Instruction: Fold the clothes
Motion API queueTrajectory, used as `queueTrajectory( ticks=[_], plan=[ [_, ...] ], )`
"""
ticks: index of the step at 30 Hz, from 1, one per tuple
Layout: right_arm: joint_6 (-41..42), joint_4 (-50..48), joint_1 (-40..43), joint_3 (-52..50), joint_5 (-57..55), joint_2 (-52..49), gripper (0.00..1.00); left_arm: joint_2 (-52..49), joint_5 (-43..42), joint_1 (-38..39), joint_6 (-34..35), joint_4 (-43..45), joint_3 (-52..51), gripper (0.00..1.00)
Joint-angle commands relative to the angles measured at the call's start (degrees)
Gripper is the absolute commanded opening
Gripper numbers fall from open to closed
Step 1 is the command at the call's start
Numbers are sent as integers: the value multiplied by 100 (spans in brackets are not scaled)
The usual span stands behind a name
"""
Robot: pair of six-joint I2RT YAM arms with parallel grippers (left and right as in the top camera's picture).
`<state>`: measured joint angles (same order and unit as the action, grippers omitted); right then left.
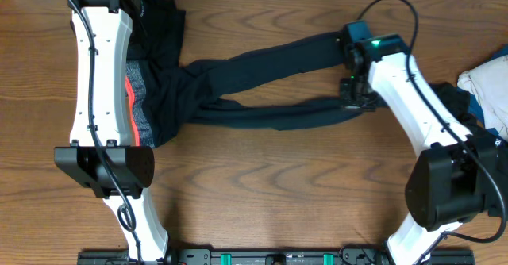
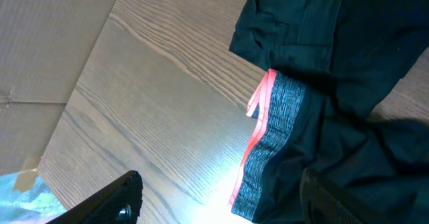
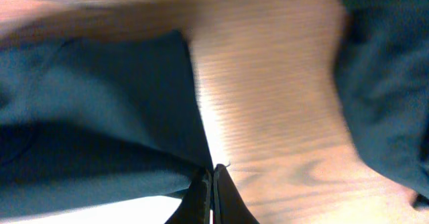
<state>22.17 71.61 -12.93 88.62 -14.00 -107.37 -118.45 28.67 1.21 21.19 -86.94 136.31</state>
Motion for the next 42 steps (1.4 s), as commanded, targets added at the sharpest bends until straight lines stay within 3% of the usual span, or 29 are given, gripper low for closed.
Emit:
queueTrajectory(
  ticks=[1, 10, 18, 20, 21, 23, 24, 28, 29, 30, 37, 42],
  plan=[
    [162, 96, 315, -24, -470, 103, 1, 35, 24, -31, 33, -55, 31, 75],
    [223, 201, 1043, -24, -511, 103, 1, 35, 24, -28, 33, -129, 31, 76],
    [267, 470, 1080, -127, -485, 103, 3, 37, -70, -28, 33, -315, 31, 76],
    [264, 476, 1071, -133, -487, 103, 13, 37, -396, -28, 20, -442, 31, 76],
    [267, 466, 1071, -133, -487, 103, 26, 37, -619, -28, -37, -525, 31, 76],
    [264, 463, 1071, -133, -487, 103, 82, 37, -914, -28, -94, -673, 31, 76],
    [267, 461, 1071, -133, -481, 103, 89, 37, -984, -28, -94, -739, 31, 76],
    [203, 341, 1064, -125, -94, 109, 91, 37, -1008, -31, -92, -890, 31, 77],
    [57, 254, 1043, -122, 173, 122, 91, 37, -999, -31, -94, -859, 31, 93],
    [-114, 166, 1012, -120, 444, 138, 91, 37, -999, -44, -92, -815, 31, 94],
    [-1871, -852, 118, -120, 3781, 332, 92, 37, -1001, -212, -26, -586, 31, 98],
    [-1410, -1921, -876, -122, 4389, 262, 99, 37, -1001, -424, -26, -459, 31, 98]
  ],
)
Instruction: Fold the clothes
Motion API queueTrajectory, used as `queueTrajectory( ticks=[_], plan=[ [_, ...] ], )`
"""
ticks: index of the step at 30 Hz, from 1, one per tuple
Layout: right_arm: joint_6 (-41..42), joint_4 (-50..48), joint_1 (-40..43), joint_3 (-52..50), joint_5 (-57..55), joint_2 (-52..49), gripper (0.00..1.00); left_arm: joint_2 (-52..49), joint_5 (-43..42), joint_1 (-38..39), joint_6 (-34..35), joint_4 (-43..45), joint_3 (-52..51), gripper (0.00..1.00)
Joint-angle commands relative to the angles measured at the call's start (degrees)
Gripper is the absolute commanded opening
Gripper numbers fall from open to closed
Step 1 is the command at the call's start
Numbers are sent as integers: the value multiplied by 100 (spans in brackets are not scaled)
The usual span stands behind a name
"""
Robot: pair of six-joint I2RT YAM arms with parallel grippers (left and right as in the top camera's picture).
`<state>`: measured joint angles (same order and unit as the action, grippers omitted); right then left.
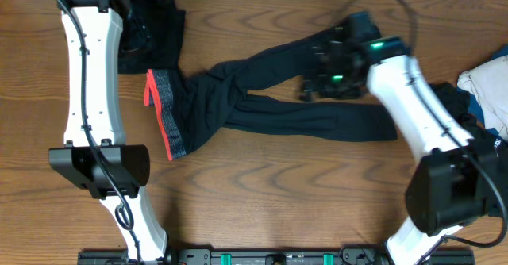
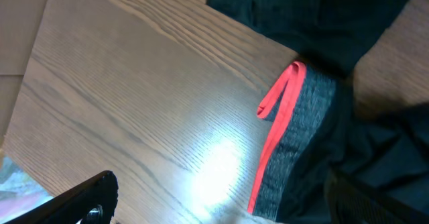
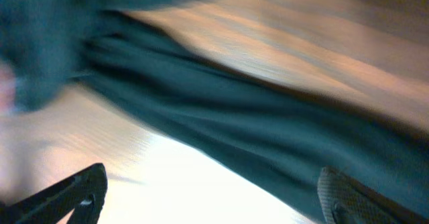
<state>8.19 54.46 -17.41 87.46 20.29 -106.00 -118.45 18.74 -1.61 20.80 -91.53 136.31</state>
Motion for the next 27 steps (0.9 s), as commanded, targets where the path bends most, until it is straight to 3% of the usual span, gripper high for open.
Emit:
queueTrajectory(
  ticks=[1, 11, 27],
  plan=[
    [144, -393, -599, -7, 953, 96, 99, 37, -11, -199, 15, 11, 31, 98],
    [1777, -1884, -2028, -7, 756, -734, 94, 37, -20, -485, 11, -55, 31, 98],
    [2732, -2942, -2892, -7, 922, -1657, 91, 37, -13, -564, 11, -52, 31, 98]
  ],
)
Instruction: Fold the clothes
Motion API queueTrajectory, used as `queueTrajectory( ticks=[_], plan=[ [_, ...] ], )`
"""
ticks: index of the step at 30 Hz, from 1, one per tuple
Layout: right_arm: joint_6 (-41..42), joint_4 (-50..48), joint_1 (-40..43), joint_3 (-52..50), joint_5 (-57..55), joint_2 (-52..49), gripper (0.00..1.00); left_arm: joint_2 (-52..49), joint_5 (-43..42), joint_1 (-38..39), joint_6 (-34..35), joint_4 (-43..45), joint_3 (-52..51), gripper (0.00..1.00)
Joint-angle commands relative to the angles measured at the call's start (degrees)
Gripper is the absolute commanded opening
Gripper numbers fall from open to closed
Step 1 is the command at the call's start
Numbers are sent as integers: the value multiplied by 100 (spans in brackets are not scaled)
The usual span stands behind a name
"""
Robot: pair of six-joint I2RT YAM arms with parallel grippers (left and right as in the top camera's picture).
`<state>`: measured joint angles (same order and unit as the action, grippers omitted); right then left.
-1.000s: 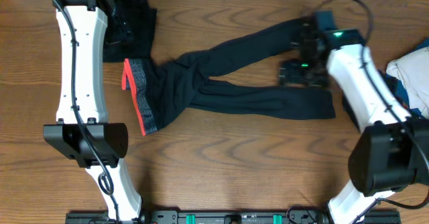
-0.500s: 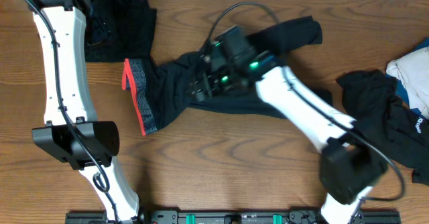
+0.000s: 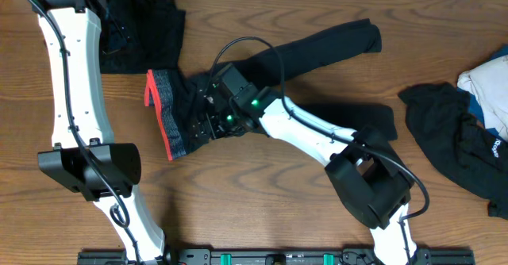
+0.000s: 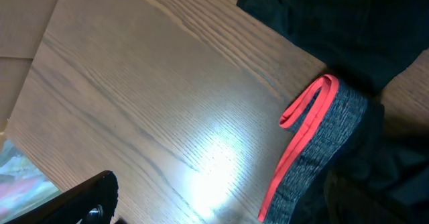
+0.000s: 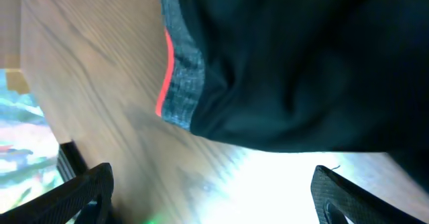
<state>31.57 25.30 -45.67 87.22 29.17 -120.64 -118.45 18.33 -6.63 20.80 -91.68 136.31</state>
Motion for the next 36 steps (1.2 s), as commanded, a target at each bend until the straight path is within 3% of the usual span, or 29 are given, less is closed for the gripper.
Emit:
queueTrajectory(
  ticks=[1, 11, 21, 23, 26, 28, 30, 36],
  plan=[
    [468, -17, -87, 17, 13, -232, 91, 37, 28, -70, 11, -37, 31, 98],
    [756, 157, -188, 17, -227, -446, 89, 37, 28, -74, 11, -37, 31, 98],
    [1064, -413, -232, 17, -485, -697, 87, 37, 28, -74, 11, -39, 31, 98],
    [1060, -476, -236, 17, -498, -778, 74, 37, 28, -74, 11, -39, 31, 98],
    [1014, -553, -229, 17, -503, -798, 33, 37, 28, -74, 11, -39, 31, 98],
    [933, -638, -229, 28, -503, -774, 15, 37, 28, -74, 11, -39, 31, 98],
    [833, -669, -227, 83, -551, -745, 8, 37, 28, -74, 11, -39, 31, 98],
    [710, -654, -149, 553, -579, -673, 1, 37, 28, -74, 11, -42, 31, 98]
  ],
)
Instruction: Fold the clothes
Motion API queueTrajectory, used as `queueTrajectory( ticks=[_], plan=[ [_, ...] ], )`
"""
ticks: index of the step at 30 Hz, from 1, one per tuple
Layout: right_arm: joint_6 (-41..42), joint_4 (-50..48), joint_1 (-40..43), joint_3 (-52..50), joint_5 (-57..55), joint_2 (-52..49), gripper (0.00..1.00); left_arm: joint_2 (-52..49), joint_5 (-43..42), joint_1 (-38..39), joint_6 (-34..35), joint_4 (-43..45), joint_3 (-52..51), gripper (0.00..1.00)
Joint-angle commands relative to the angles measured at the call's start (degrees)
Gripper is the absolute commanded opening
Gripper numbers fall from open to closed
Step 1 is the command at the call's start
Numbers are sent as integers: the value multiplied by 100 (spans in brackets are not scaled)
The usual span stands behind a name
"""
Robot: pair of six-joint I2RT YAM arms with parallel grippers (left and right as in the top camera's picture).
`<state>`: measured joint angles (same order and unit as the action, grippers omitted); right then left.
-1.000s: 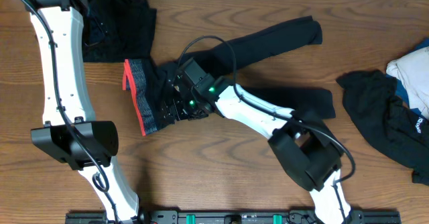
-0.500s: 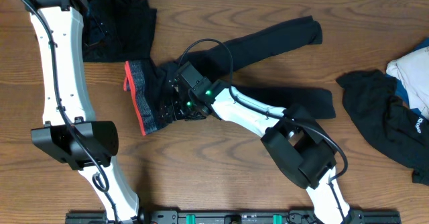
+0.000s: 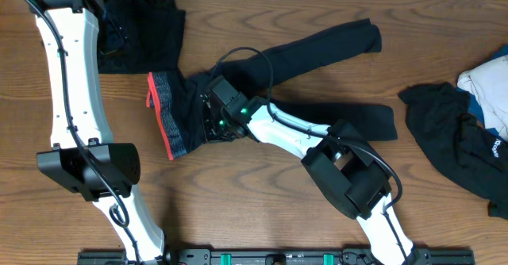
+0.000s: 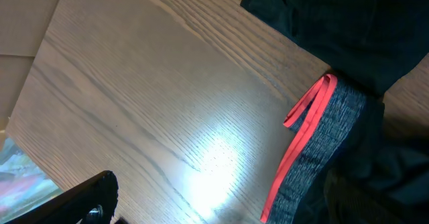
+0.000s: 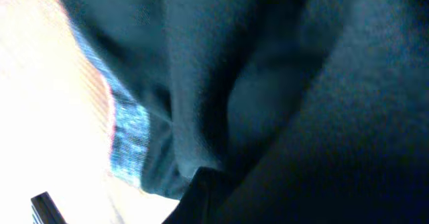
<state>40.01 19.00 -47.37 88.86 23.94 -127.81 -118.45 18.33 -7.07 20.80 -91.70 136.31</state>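
Black pants (image 3: pixel 317 51) lie across the table's middle, with a grey waistband with red trim (image 3: pixel 163 114) at the left and both legs spread to the right. My right gripper (image 3: pixel 216 124) is down on the crumpled seat of the pants just right of the waistband. In the right wrist view its fingers (image 5: pixel 204 190) meet on dark cloth (image 5: pixel 315 83). My left gripper (image 4: pixel 221 214) hangs open over bare wood near the table's far left, and the waistband (image 4: pixel 315 150) shows to its right.
A second black garment (image 3: pixel 151 27) lies at the far left, touching the pants' waist. Another black garment (image 3: pixel 448 134) and a white and blue pile (image 3: pixel 486 81) sit at the right edge. Cardboard (image 4: pixel 27 23) lies beyond the table's left edge.
My right gripper was open just above the pants near the waistband. Now it sits a little further left, pressed into the cloth and shut. The left arm has hardly moved.
First my right gripper was shut on a leg end at the right while the left arm lay over the waistband. Then the right stood open over the legs, with the left arm further left. Then the right reached across to the waist, where it is now shut.
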Motion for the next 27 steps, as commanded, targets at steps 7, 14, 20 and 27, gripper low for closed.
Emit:
queueTrajectory(
  ticks=[7, 14, 20, 27],
  plan=[
    [-240, -321, 396, 1290, -79, 63, 1, 37, 28, -31, 11, -44, 31, 98],
    [-129, -1821, 859, 1381, -708, 15, 8, 37, 26, -31, 11, -87, 31, 98],
    [-184, -2660, 1099, 1381, -1888, -310, 22, 37, -306, -31, 2, -133, 31, 98],
    [-752, -2081, 1576, 1397, -1853, -457, 36, 37, -940, -24, -321, -400, 31, 98]
  ],
)
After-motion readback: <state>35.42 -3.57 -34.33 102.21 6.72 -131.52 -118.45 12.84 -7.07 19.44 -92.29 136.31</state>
